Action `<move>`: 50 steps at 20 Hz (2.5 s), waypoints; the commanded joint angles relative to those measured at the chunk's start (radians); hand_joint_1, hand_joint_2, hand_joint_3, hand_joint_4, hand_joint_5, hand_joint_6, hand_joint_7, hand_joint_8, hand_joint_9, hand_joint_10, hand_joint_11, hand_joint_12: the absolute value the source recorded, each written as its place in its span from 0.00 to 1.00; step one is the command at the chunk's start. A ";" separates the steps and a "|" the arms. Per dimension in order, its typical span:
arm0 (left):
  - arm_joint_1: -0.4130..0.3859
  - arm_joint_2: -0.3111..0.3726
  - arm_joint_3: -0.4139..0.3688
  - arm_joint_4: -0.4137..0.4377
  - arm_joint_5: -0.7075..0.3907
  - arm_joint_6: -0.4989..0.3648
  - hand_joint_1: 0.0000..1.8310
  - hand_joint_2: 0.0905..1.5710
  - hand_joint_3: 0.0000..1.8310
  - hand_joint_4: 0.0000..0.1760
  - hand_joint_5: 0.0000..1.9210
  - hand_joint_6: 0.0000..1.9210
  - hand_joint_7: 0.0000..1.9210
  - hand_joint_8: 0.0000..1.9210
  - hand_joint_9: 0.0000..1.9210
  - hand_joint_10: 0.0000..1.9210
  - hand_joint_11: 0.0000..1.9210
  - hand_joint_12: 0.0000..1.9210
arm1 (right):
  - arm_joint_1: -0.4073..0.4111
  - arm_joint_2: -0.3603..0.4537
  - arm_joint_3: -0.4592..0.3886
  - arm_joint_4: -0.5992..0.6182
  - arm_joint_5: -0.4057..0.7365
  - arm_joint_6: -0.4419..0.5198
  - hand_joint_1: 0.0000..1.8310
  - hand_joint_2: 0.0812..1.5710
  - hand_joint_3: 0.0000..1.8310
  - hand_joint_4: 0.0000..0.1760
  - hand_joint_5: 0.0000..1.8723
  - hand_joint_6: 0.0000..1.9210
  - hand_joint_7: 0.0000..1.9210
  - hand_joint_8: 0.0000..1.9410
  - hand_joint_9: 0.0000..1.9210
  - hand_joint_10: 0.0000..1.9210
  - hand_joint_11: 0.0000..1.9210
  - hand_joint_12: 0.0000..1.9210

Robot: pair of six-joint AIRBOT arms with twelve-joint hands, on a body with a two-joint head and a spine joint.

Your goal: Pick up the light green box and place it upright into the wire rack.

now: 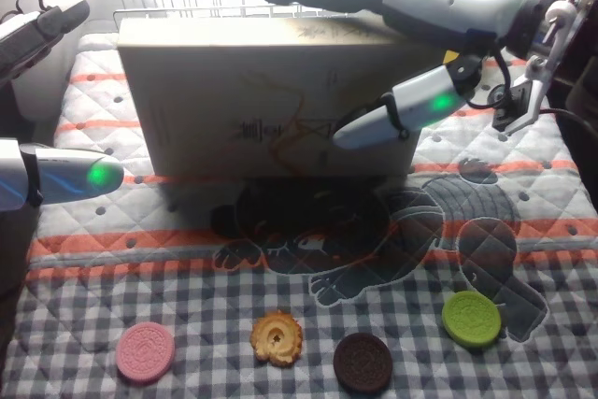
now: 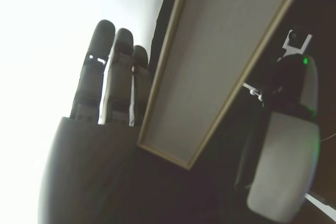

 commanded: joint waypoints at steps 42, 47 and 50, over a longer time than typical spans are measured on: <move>-0.060 -0.042 0.031 0.018 -0.094 -0.006 0.38 0.44 0.00 1.00 0.04 0.00 0.00 0.00 0.01 0.00 0.00 0.23 | 0.458 0.055 0.099 -0.103 0.064 0.073 0.67 0.72 0.00 0.00 0.41 0.59 0.60 0.40 0.78 0.00 0.64 0.37; -0.068 -0.047 0.031 0.029 -0.090 -0.006 0.37 0.44 0.00 1.00 0.02 0.00 0.00 0.00 0.00 0.00 0.00 0.20 | 0.442 0.034 0.129 -0.104 0.019 0.073 0.67 0.71 0.00 0.00 0.44 0.56 0.60 0.40 0.79 0.00 0.65 0.44; -0.072 -0.051 0.033 0.031 -0.084 -0.006 0.39 0.44 0.00 1.00 0.02 0.00 0.00 0.00 0.00 0.00 0.00 0.20 | 0.442 0.022 0.142 -0.098 0.000 0.073 0.68 0.70 0.00 0.00 0.47 0.53 0.60 0.41 0.79 0.00 0.64 0.47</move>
